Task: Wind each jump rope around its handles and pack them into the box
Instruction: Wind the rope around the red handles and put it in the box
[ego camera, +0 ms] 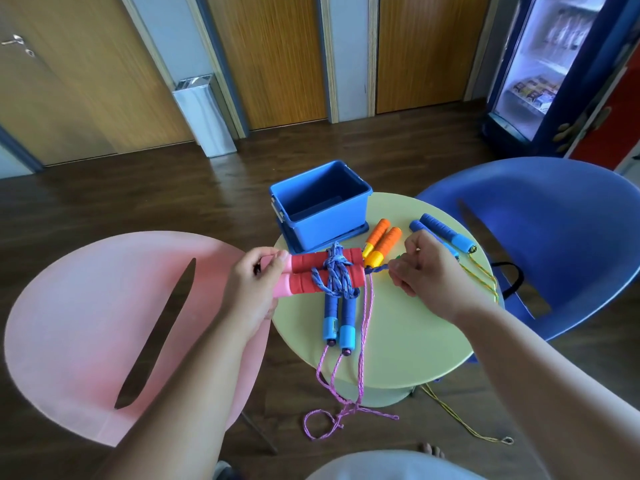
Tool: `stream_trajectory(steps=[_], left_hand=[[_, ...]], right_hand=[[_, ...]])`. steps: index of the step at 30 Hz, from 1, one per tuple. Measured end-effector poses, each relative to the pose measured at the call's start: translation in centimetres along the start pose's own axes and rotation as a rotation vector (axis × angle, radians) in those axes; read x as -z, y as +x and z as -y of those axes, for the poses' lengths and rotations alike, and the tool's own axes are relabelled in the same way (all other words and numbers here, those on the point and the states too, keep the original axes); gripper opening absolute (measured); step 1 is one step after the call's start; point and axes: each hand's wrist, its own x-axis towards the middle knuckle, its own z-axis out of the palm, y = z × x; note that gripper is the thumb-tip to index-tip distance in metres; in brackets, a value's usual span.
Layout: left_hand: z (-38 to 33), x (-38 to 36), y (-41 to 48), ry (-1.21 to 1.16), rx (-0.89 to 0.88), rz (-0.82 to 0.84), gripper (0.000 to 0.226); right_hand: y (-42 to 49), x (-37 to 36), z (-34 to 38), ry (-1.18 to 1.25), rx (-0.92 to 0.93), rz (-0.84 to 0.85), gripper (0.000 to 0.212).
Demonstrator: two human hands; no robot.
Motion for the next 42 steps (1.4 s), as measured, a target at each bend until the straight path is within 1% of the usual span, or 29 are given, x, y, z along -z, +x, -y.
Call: stream_trajectory(steps=[3,5,8,13,17,19,21,22,24,27,30,31,32,34,35,36,39,40,42], left_hand=[[0.3,0.1,-0.5,0.167,-0.146,-0.018,0.006],[0.4,0.0,-0.9,0.224,-0.224,-0.044,0.007],[0.7,-0.5,-1.7,0.254,-0.297,-0.08,0.004],[1.3,-1.6,-2.4,0.327,-0.352,-0.091,0.012],[0.9,-2.8,-2.9,0.385,-0.386,-0.069,0.009],[0.7,-3.1,-2.7,0.373,-0.37,-0.072,0.011],[0.8,-3.0,-2.3,0.34,-0.328,-0.084,0.011],[0.9,-2.8,-2.0,0.308,-0.308,-0.097,0.01],[1.1,-2.2,-1.6,0.233,-0.28,-0.13,0.008],[1.2,-1.6,-0.9,0.171,-0.268,-0.169,0.009],[1.3,-1.2,-0.3,0.121,-0.241,-0.165,0.012],[1.2,-1.1,-0.3,0.102,-0.235,-0.154,0.012],[1.3,-1.1,-0.3,0.089,-0.231,-0.137,0.011],[1.5,-1.2,-0.4,0.06,-0.21,-0.089,0.009],[1.7,-1.3,-0.5,0.052,-0.201,-0.064,0.008],[1.9,-1.4,-0.6,0.053,-0.2,-0.041,0.008],[2.2,-1.8,-0.9,0.026,-0.176,0.006,0.009],[2.1,-1.8,-1.1,0.006,-0.149,0.011,0.013],[2.0,-2.0,-1.5,-0.073,-0.058,0.034,0.026]], right_hand=[[-0.1,0.1,0.8,-0.181,0.059,0.003,0.036],[-0.1,0.2,1.5,-0.277,0.127,0.035,0.031],[0.0,0.0,2.4,-0.39,0.203,0.113,0.02],[-0.2,-1.1,2.5,-0.579,0.286,0.217,0.029],[0.1,-2.0,3.3,-0.649,0.296,0.277,0.023],[0.3,-2.5,4.0,-0.667,0.3,0.284,0.026],[0.7,-2.9,3.9,-0.641,0.28,0.266,0.025],[1.0,-3.0,3.8,-0.601,0.258,0.232,0.023],[1.5,-3.1,3.4,-0.501,0.225,0.15,0.022],[1.6,-3.0,2.9,-0.309,0.162,0.082,0.03],[1.2,-2.9,2.2,-0.197,0.147,-0.044,0.029],[1.1,-3.0,2.0,-0.121,0.127,-0.059,0.034],[1.0,-3.2,2.0,-0.02,0.078,-0.042,0.045],[0.9,-3.9,2.2,0.167,-0.11,0.043,0.068],[0.9,-4.3,2.3,0.21,-0.179,0.077,0.071],[0.9,-4.8,2.3,0.209,-0.206,0.093,0.066],[1.0,-6.2,2.4,0.111,-0.197,0.061,0.033],[1.1,-6.6,2.2,0.076,-0.196,0.036,0.027],[1.2,-7.2,2.2,0.022,-0.163,0.001,0.024]])
